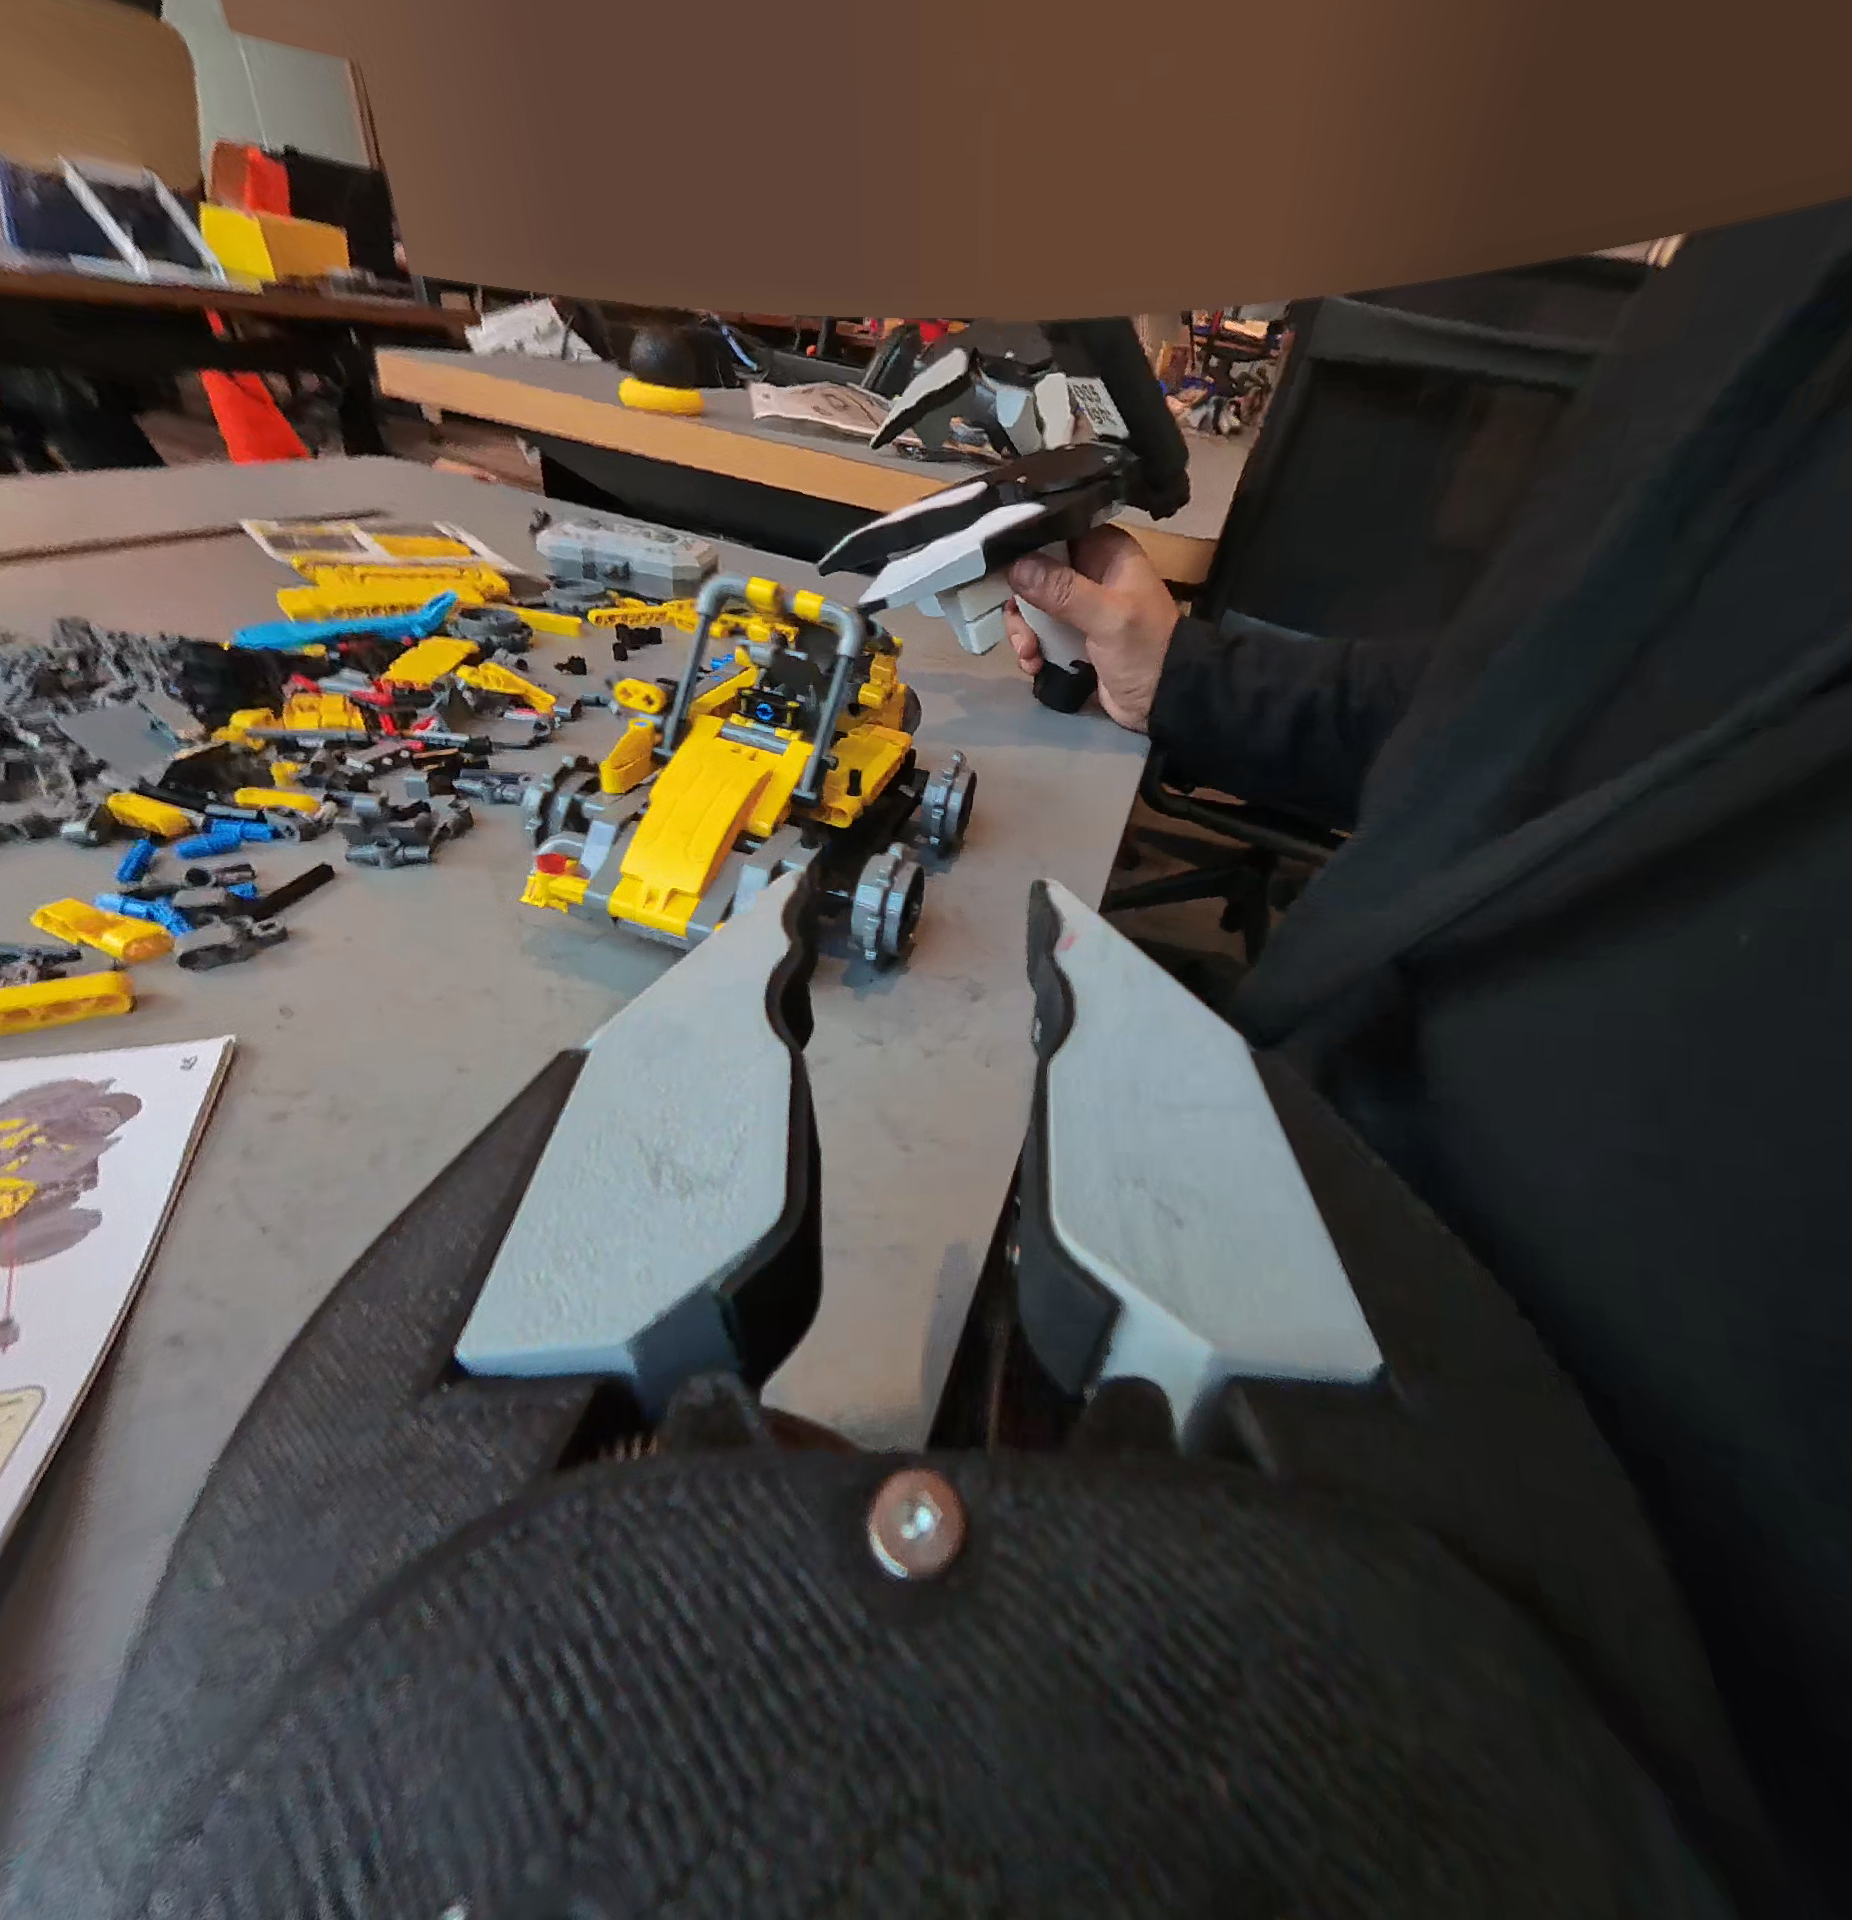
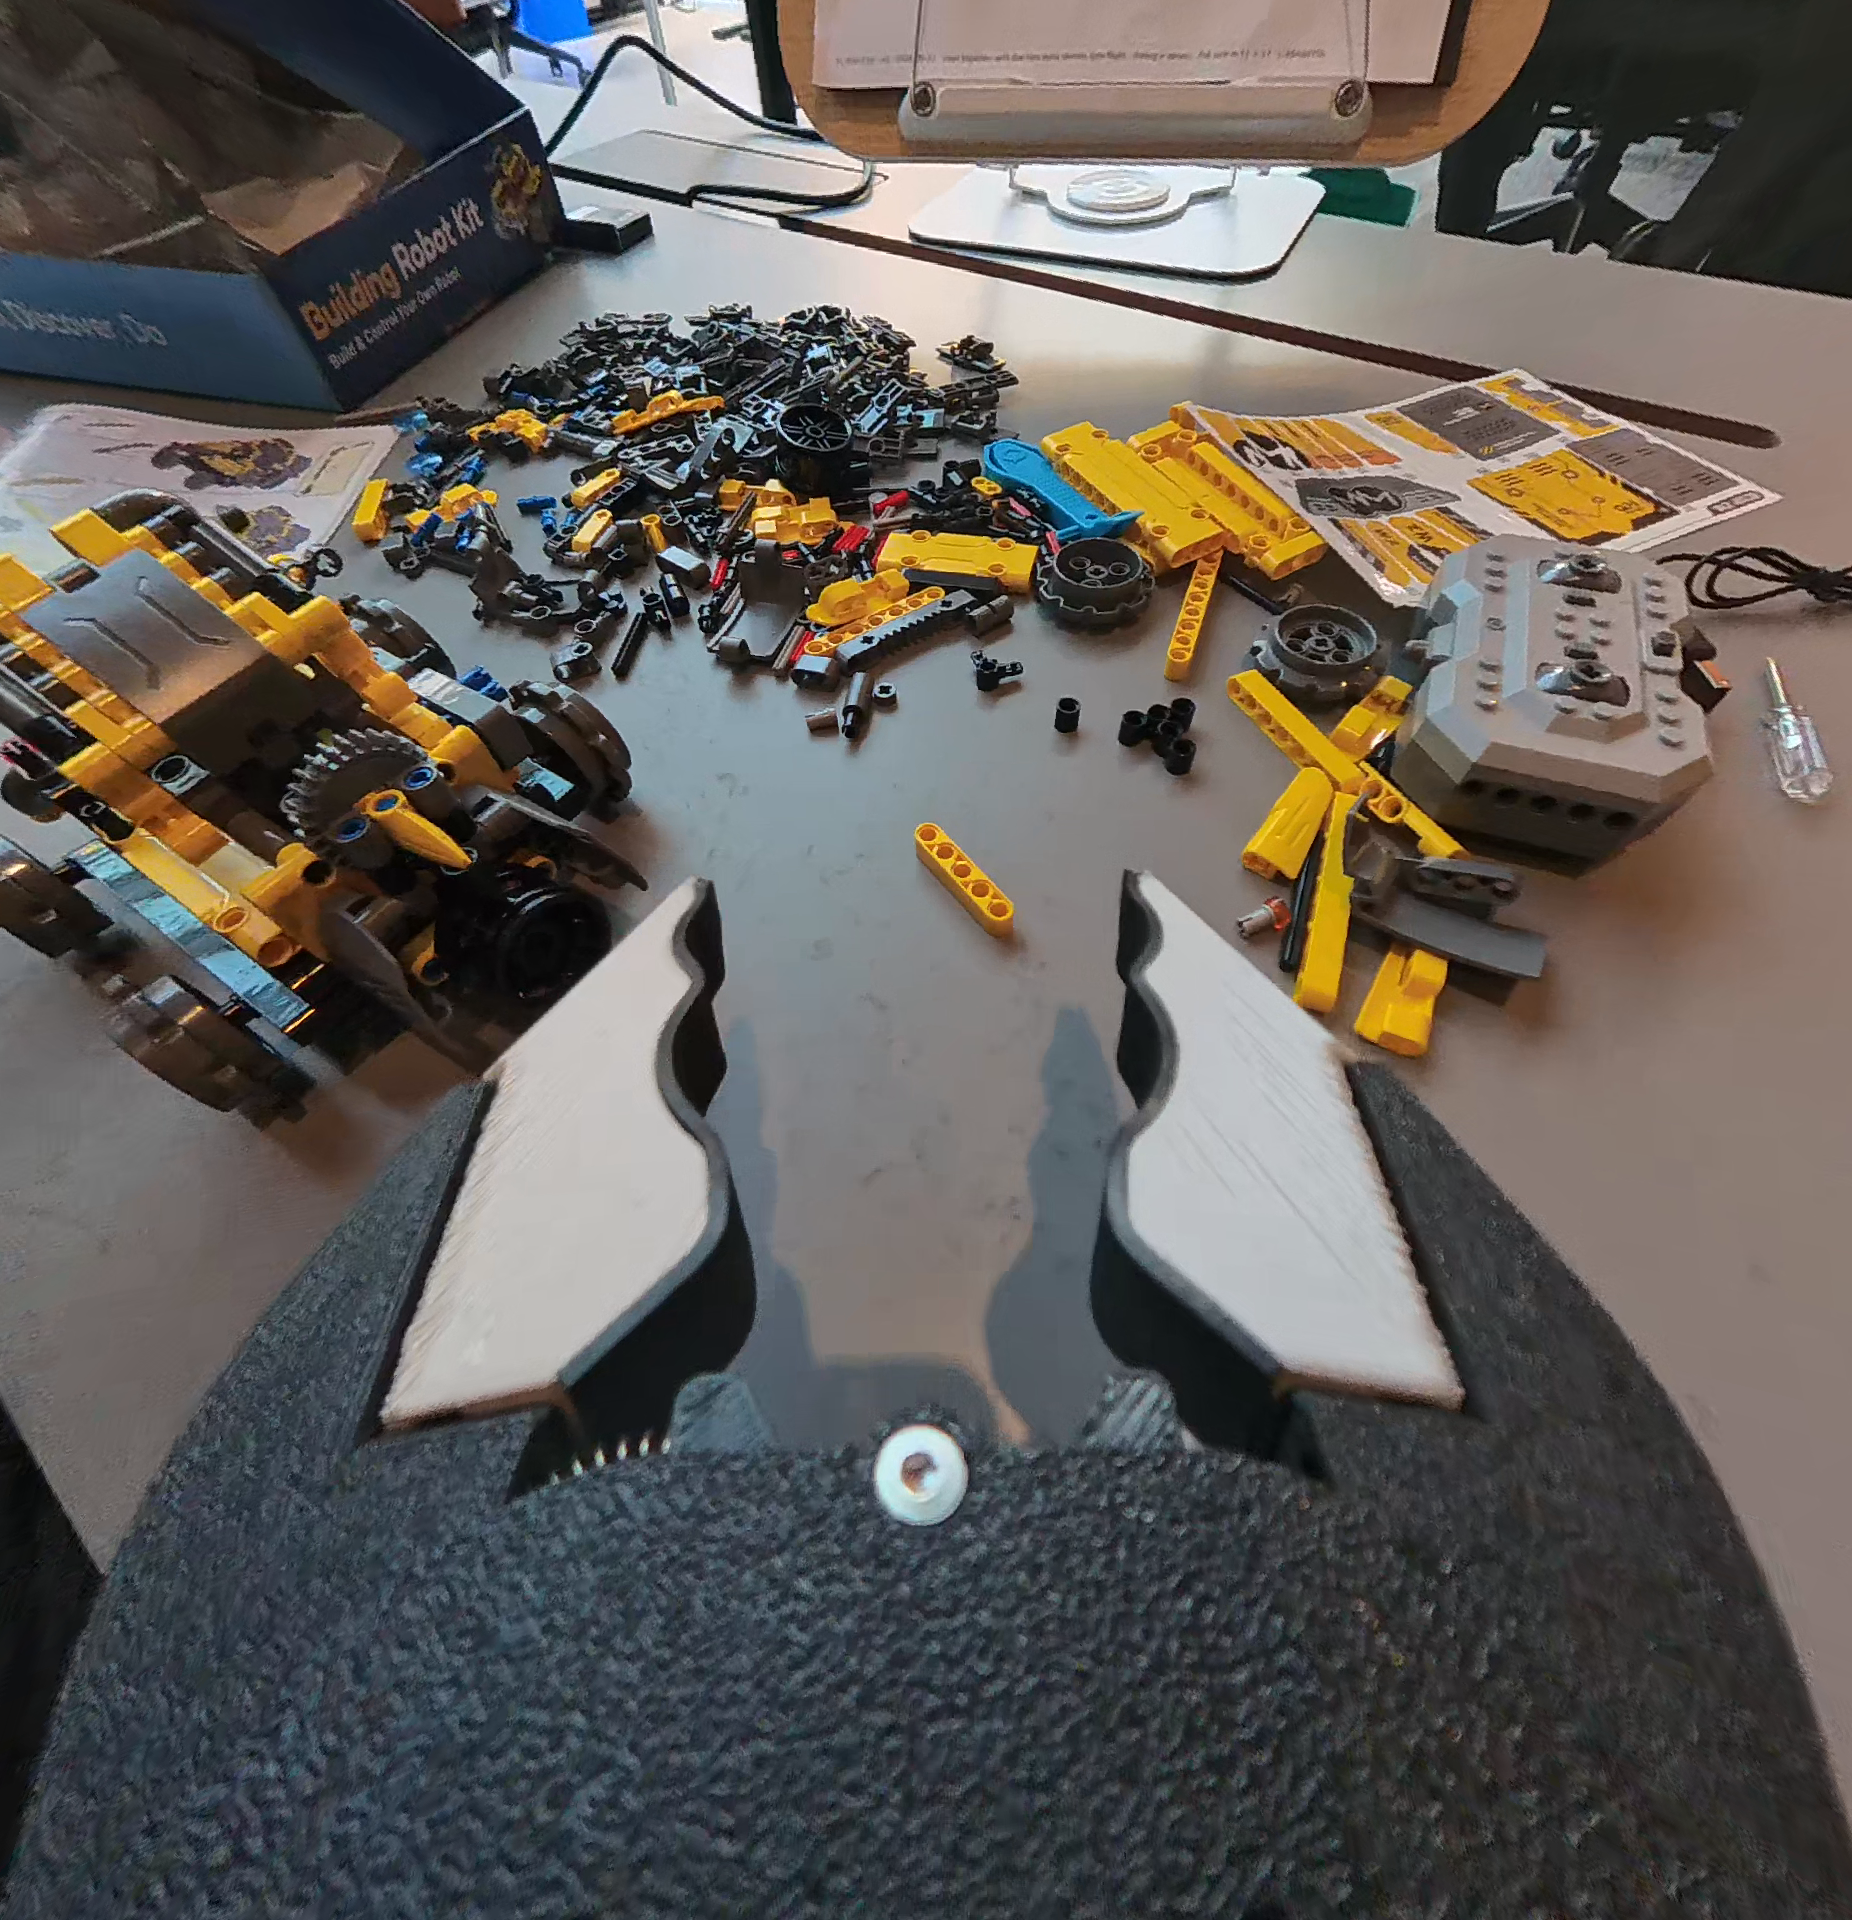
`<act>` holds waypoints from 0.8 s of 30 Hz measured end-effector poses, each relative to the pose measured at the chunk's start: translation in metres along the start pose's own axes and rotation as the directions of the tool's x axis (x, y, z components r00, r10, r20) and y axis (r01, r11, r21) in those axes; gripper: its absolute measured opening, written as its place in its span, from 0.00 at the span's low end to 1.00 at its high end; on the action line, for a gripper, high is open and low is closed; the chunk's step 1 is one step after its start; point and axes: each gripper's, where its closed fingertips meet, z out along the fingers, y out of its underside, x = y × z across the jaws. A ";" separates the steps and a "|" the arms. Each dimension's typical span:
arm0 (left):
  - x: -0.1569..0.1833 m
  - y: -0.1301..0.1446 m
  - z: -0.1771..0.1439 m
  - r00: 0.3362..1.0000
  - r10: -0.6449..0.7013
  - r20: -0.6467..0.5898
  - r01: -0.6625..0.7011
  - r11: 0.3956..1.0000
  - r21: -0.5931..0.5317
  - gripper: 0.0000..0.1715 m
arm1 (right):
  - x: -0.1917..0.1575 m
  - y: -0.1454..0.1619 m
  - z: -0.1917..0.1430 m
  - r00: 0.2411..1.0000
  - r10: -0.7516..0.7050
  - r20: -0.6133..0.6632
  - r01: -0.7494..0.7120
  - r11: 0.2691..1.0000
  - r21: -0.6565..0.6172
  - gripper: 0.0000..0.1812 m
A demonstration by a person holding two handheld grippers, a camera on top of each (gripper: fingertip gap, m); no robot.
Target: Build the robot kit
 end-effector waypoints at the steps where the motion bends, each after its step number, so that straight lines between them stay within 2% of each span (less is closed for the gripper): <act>1: -0.008 -0.006 -0.002 0.999 -0.031 0.019 0.031 0.999 -0.009 0.22 | 0.000 0.001 0.001 1.000 -0.001 0.002 0.001 1.000 -0.010 0.42; 4: -0.063 -0.038 -0.022 0.980 0.053 0.192 -0.036 0.995 -0.091 0.18 | -0.003 0.004 0.004 1.000 -0.024 0.005 0.024 0.999 -0.035 0.41; 6: -0.106 -0.045 -0.035 0.963 0.100 0.251 -0.035 0.967 -0.251 0.15 | -0.004 0.003 0.004 0.999 -0.054 -0.006 0.054 0.998 -0.030 0.41; 9: -0.162 -0.021 -0.041 0.957 0.189 0.221 -0.058 0.868 -0.493 0.12 | -0.007 0.003 0.004 0.997 -0.078 0.000 0.078 0.997 -0.030 0.41; 11: -0.188 0.006 -0.041 0.963 0.198 0.181 -0.044 0.784 -0.619 0.17 | -0.010 0.002 0.003 0.996 -0.087 0.008 0.087 0.996 -0.021 0.39; 14: -0.191 0.040 -0.035 0.986 0.134 0.100 -0.023 0.698 -0.716 0.14 | -0.013 -0.001 0.001 0.995 -0.093 0.030 0.093 0.996 0.000 0.39; 15: -0.193 0.051 -0.035 0.986 0.137 0.099 -0.017 0.663 -0.749 0.15 | -0.015 -0.002 0.000 0.995 -0.094 0.036 0.094 0.996 0.012 0.39; 16: -0.196 0.057 -0.033 0.983 0.148 0.104 -0.018 0.652 -0.758 0.14 | -0.015 -0.004 -0.001 0.995 -0.094 0.038 0.093 0.995 0.024 0.38; 17: -0.197 0.054 -0.029 0.983 0.139 0.117 -0.009 0.682 -0.732 0.03 | -0.015 -0.006 -0.002 0.995 -0.093 0.039 0.091 0.995 0.036 0.38; 20: -0.205 0.054 -0.021 0.977 0.127 0.173 0.044 0.672 -0.739 0.03 | -0.018 -0.012 -0.007 0.994 -0.091 0.060 0.086 0.993 0.081 0.37; 24: -0.209 0.034 0.012 0.962 0.234 0.143 -0.042 0.642 -0.766 0.03 | -0.019 -0.016 -0.011 0.994 -0.078 0.078 0.069 0.991 0.117 0.36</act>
